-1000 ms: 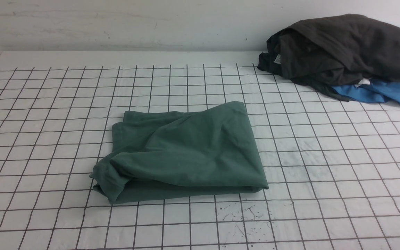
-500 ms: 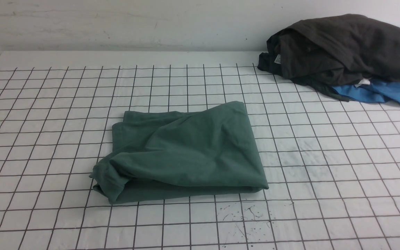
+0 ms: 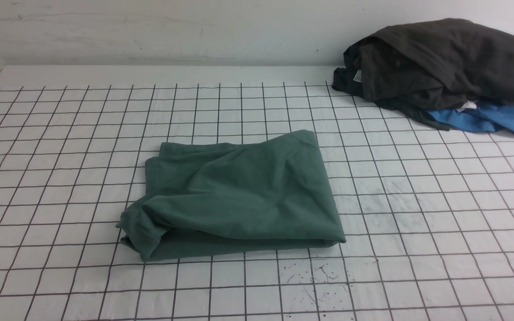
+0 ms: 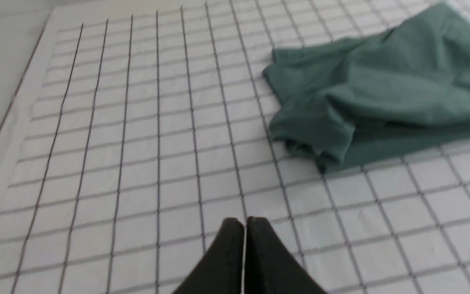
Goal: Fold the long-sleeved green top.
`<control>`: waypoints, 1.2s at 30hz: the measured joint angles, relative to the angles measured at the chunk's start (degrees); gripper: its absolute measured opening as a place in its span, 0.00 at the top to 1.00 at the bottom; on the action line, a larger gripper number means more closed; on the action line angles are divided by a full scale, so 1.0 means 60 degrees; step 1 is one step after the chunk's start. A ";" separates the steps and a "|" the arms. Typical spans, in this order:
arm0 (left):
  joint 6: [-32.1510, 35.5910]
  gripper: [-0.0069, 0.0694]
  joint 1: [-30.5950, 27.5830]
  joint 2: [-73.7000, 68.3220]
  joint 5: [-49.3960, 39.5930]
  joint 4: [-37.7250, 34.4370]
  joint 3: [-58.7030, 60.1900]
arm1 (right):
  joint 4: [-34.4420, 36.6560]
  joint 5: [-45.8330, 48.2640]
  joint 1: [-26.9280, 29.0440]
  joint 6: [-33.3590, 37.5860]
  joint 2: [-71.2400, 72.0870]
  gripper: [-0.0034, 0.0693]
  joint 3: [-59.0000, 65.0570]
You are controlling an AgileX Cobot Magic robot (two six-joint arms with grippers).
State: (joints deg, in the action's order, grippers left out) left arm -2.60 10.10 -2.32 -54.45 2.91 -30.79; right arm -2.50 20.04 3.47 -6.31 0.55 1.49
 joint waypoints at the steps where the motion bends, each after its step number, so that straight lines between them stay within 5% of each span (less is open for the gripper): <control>1: 0.0054 0.92 -0.0204 0.0000 0.0583 -0.0180 0.0251 | 0.0000 0.0000 0.0000 0.0000 0.0000 0.97 0.0000; 10: 0.1697 0.92 -0.2298 0.0428 0.5702 -0.1492 0.3756 | 0.0000 0.0000 0.0000 0.0000 0.0000 0.97 0.0000; 19: 0.0095 0.92 -0.2313 0.0493 0.5804 -0.0794 0.5375 | 0.0000 0.0007 0.0008 0.0000 0.0000 0.97 0.0000; 36: -0.0022 0.92 -0.1922 0.0493 0.5742 -0.0567 0.5375 | 0.0000 0.0007 0.0008 0.0000 0.0000 0.97 0.0000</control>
State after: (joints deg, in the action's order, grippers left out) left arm -2.74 -1.43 0.63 -20.00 -0.49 1.46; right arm -2.50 20.08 3.52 -6.31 0.55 1.49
